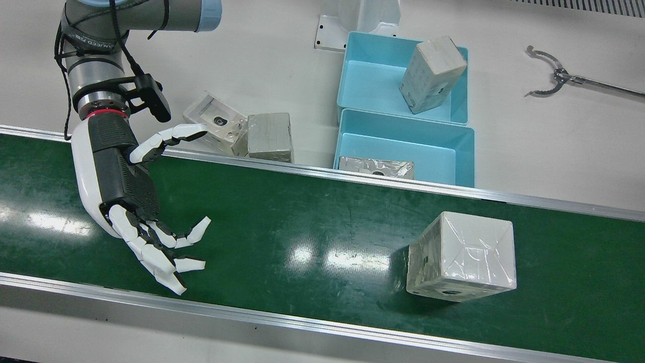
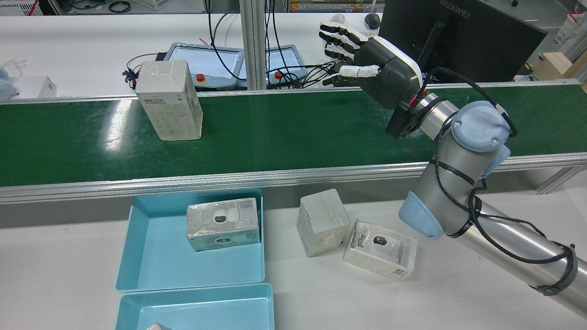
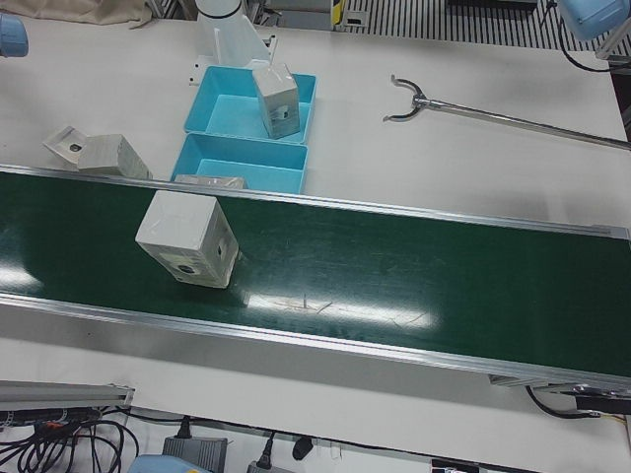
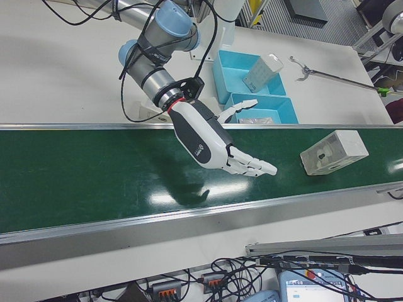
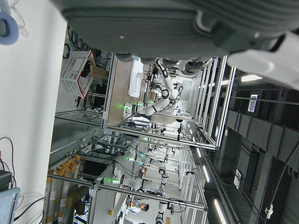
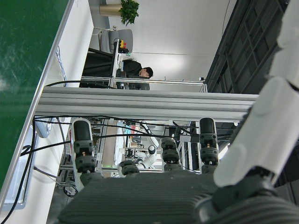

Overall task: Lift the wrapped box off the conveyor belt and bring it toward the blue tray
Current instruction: 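Lower the open right hand toward the belt in the box's path, then move the right hand toward the white wrapped box on the belt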

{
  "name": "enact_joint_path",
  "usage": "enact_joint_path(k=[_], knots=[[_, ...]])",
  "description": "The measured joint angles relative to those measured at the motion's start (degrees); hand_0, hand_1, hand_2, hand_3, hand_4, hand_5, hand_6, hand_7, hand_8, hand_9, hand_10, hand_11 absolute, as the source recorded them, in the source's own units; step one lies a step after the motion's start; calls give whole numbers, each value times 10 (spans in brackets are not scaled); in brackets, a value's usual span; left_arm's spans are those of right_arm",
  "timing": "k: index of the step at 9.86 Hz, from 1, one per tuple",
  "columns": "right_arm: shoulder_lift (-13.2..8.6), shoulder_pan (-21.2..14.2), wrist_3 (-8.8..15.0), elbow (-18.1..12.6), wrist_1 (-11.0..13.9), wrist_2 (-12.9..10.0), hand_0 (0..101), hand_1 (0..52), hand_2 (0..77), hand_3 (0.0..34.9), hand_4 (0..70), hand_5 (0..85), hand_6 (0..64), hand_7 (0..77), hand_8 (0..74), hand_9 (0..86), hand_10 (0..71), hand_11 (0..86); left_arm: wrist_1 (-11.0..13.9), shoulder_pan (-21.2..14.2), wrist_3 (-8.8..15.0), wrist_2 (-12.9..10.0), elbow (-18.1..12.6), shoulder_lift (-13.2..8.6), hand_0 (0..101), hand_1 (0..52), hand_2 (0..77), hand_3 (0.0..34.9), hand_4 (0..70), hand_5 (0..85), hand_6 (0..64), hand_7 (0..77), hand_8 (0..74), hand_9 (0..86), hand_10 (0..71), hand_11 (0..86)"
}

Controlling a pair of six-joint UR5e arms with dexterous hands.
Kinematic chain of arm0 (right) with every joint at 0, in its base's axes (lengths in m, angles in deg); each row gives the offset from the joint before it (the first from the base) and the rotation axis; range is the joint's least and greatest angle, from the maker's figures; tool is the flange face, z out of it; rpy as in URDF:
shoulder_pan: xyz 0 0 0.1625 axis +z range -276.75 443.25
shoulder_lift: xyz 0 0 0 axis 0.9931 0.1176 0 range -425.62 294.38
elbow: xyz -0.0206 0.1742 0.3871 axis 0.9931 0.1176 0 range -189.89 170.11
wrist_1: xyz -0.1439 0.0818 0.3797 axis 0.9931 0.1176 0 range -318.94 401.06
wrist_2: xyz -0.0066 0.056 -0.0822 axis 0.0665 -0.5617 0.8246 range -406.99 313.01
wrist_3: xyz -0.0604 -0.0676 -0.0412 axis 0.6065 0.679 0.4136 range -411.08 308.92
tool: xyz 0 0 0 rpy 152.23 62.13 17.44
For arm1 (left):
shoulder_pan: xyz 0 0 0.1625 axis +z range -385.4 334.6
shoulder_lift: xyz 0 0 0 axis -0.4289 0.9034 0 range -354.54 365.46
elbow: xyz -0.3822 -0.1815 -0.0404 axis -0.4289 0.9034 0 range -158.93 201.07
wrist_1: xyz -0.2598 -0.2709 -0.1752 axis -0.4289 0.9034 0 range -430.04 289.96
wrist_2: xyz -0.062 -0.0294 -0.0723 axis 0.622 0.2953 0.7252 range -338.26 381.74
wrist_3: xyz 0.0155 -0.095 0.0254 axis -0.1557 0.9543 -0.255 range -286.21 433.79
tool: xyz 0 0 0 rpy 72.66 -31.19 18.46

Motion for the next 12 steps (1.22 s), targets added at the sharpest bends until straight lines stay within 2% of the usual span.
enact_joint_path(k=[1, 2, 3, 4, 5, 12], knots=[[0, -1, 0, 2, 0, 0, 400, 125, 104, 299, 104, 196, 5, 65, 0, 136, 153, 360, 0, 0, 0, 0, 0, 0, 0, 0, 11, 0, 0, 5, 0, 5, 5, 5, 0, 0], [0, -1, 0, 3, 0, 0, 402, 82, 147, 300, 104, 235, 5, 76, 0, 16, 38, 114, 0, 0, 0, 0, 0, 0, 0, 0, 11, 0, 0, 5, 0, 5, 5, 5, 0, 0], [-1, -2, 0, 4, -1, 0, 402, 82, 147, 300, 104, 235, 5, 76, 0, 16, 38, 114, 0, 0, 0, 0, 0, 0, 0, 0, 11, 0, 0, 5, 0, 5, 5, 5, 0, 0], [-1, -2, 1, 4, -1, 0, 402, 82, 147, 300, 104, 229, 5, 87, 0, 16, 44, 22, 0, 0, 0, 0, 0, 0, 0, 0, 11, 0, 0, 5, 0, 5, 5, 5, 0, 0], [-1, -2, 1, 4, -1, 0, 402, 82, 147, 299, 104, 229, 5, 93, 0, 16, 44, 76, 0, 0, 0, 0, 0, 0, 0, 0, 11, 0, 0, 5, 0, 5, 5, 0, 0, 0], [-2, -3, 1, 5, -1, -1, 401, 82, 147, 299, 115, 224, 5, 104, 0, 11, 49, 82, 0, 0, 0, 0, 0, 0, 0, 0, 5, 0, 0, 5, 0, 5, 0, 0, 5, 0]])
